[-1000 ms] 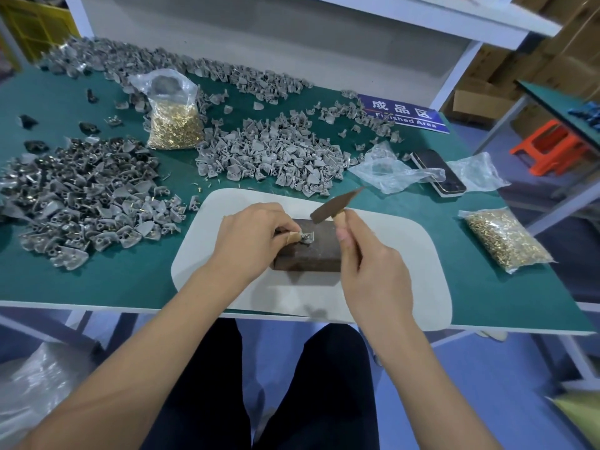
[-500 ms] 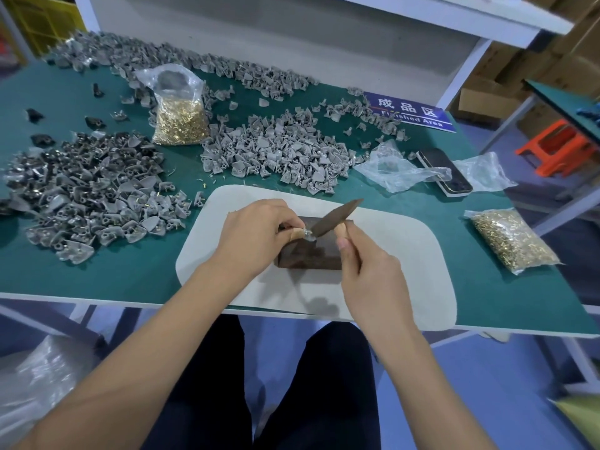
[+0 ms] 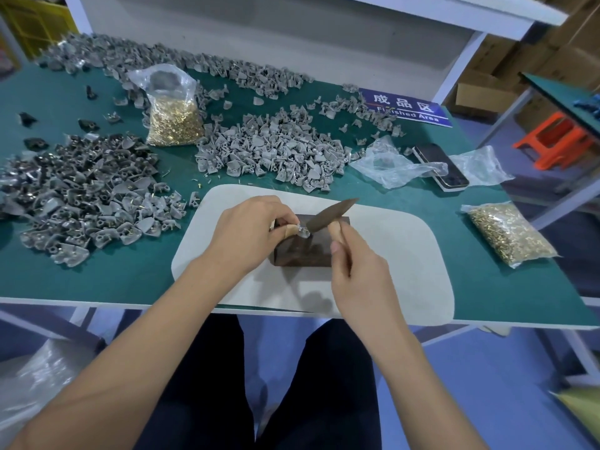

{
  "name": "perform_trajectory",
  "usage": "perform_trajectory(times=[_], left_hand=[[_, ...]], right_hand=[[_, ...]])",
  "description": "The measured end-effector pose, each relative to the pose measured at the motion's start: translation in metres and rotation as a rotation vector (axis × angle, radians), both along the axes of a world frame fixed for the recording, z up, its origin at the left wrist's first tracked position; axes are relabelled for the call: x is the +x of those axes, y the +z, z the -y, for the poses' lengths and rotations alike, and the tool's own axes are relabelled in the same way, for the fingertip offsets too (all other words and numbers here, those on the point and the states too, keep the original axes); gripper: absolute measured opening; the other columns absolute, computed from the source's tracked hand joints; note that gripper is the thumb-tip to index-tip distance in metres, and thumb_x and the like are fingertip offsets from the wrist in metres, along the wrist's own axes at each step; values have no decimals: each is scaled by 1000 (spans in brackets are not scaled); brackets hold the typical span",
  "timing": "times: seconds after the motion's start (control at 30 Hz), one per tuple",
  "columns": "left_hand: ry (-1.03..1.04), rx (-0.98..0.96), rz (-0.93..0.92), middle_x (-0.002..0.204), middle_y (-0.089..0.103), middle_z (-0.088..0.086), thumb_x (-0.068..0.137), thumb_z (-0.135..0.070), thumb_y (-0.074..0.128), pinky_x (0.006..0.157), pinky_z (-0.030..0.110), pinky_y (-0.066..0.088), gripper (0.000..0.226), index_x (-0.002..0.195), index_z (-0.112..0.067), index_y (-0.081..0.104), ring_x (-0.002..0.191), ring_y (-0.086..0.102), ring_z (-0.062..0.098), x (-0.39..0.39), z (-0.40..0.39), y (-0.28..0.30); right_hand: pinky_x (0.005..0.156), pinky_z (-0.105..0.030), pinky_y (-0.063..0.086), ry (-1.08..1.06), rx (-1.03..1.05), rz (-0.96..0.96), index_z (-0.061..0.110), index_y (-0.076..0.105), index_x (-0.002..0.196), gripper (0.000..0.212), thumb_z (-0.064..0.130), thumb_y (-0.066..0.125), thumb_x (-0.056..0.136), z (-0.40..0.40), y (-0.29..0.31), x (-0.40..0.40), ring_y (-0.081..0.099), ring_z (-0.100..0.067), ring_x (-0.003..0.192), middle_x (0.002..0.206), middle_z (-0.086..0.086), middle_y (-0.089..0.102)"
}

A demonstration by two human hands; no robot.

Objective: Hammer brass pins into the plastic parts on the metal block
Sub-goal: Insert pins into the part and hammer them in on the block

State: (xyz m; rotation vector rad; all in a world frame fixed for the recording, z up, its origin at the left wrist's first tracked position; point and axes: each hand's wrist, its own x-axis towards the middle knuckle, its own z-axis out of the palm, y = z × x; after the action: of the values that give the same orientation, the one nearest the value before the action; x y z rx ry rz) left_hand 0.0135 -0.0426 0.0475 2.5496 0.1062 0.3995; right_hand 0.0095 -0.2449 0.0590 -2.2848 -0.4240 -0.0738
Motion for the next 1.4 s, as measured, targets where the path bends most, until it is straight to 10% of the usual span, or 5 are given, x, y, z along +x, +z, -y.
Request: perform_trajectory(times=[0.53,0.73,0.97,1.4], left_hand=[[47,-240,249,102,52,-13,94,-26,67,86,29,45,5,98,-28,66,105,52,13,-16,28,-40],[23,-228,301,100,60,-8,92,-24,64,90,35,45,8,98,-22,68,104,55,19,-11,27,-39],[19,-266,306,102,60,-7,89,-22,68,95,24,40,10,99,-22,70,109,52,15,-12,24,-41],[2,-331,330,100,65,-11,90,-22,77,101,25,37,9,98,-24,79,113,52,16,-9,20,-41]], right_hand=[[71,-41,43,-337,-254,8,23,59,119,25,32,41,106,35,0,33,56,-28,91,105,-4,62],[76,-44,53,16,82,-32,45,49,119,33,19,57,101,49,11,37,65,-23,82,107,14,63],[83,-46,55,175,-86,-9,56,56,114,22,50,57,94,48,9,50,68,-13,86,87,18,70],[74,-27,43,206,-50,91,32,73,116,40,59,54,92,42,6,77,57,4,74,79,33,62]])
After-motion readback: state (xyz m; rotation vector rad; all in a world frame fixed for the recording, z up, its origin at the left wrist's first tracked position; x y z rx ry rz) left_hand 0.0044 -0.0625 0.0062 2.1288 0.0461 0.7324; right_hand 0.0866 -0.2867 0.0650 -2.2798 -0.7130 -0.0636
